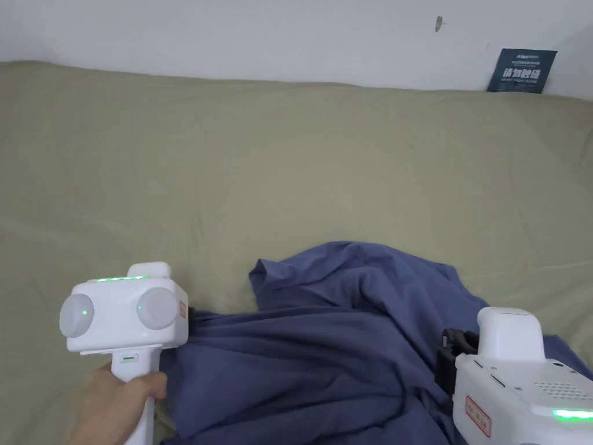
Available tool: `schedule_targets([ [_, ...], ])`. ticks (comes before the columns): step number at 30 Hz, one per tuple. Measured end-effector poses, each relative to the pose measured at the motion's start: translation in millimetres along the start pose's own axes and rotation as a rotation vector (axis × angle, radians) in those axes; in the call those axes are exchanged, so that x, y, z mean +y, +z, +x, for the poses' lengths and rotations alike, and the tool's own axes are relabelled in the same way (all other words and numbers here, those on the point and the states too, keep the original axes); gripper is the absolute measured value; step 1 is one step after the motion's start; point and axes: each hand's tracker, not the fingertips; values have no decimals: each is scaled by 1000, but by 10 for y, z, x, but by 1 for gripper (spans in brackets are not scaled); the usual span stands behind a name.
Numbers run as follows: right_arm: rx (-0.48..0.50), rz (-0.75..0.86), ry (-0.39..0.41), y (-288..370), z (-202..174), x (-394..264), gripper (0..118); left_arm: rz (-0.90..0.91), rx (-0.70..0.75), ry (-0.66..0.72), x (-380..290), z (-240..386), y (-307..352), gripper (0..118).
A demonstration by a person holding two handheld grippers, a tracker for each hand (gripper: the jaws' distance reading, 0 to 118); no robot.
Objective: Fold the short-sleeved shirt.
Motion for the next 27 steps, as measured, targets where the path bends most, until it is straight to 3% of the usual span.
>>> schedule_targets([
  [1, 4, -7, -6, -16, 14, 0, 0, -21, -62, 31, 13, -15, 52, 0],
  [6, 44, -35, 4, -116, 125, 192, 0, -29, -116, 36, 41, -154, 16, 0],
  [10, 176, -51, 22, -461, 246, 705, 0, 14, -206, 91, 52, -277, 279, 0],
  [11, 202, -58, 33, -619, 257, 861, 28, 38, -208, 82, 58, -280, 358, 0],
  [12, 194, -98, 55, -766, 236, 1021, 72, 55, -209, 72, 67, -278, 418, 0],
  [13, 148, -162, 101, -947, 177, 1181, 106, 66, -217, 68, 67, -283, 483, 0],
  [14, 170, -177, 146, -1120, 128, 1275, 115, 70, -232, 67, 102, -300, 444, 0],
  [15, 212, -142, 175, -1245, 104, 1360, 111, 74, -236, 70, 110, -305, 457, 0],
  [17, 189, -175, 204, -1569, 6, 1535, 103, 82, -237, 74, 125, -308, 464, 0],
  [23, 241, -323, 283, -2232, -339, 1465, 103, 81, -231, 73, 117, -325, 359, 0],
  [24, 239, -333, 273, -2332, -357, 1420, 99, 77, -232, 72, 117, -333, 321, 0],
  [25, 229, -367, 276, -2475, -359, 1344, 84, 60, -226, 79, 116, -340, 289, 0],
  [26, 175, -430, 283, -2600, -366, 1283, 77, 59, -232, 85, 120, -343, 282, 0],
  [27, 148, -469, 275, -2683, -354, 1231, 76, 57, -236, 88, 119, -345, 267, 0],
])
